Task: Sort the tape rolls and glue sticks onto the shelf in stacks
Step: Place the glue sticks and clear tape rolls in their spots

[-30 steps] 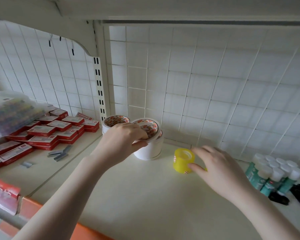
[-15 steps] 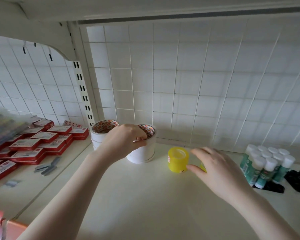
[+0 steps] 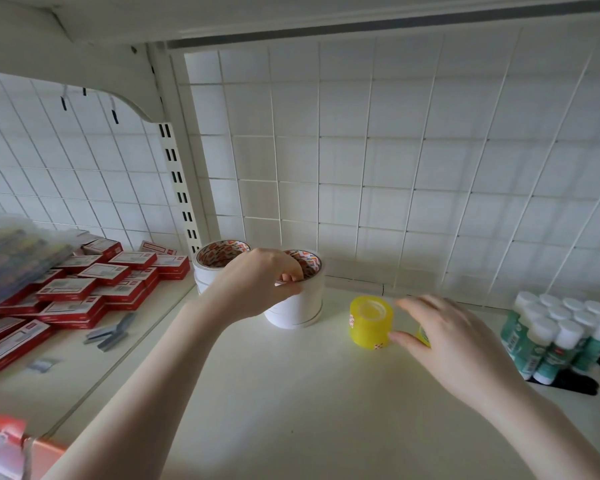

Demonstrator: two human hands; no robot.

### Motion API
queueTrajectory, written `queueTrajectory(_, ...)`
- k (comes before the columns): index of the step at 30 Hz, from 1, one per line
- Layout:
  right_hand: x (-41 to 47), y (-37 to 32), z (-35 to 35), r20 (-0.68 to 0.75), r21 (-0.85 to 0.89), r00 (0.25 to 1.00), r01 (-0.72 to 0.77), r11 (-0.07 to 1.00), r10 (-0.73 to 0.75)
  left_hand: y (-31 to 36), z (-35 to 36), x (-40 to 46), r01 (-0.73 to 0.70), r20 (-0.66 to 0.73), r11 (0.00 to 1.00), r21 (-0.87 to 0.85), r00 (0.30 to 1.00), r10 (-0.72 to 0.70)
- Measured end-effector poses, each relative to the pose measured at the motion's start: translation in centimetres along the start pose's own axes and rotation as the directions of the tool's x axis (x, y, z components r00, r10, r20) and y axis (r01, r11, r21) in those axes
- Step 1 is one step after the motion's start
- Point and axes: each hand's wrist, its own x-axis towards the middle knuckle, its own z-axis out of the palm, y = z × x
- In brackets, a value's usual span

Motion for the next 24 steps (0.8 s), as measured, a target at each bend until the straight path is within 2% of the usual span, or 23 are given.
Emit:
queueTrajectory(15, -0.21, 0.14, -0.08, 0.076, 0.028, 0.996, -0.050, 0.998, 0.048, -0.15, 0.17, -0.32, -0.005, -0.001, 0.995, -0.099, 1.000, 0.005)
queueTrajectory(24, -0.35, 0.03, -0.42, 0.102, 0.042, 0.994, -0.050, 0.998, 0.046, -0.04, -0.13, -0.05, -0.001, 0.059, 0.999, -0.053, 0.998, 0.004)
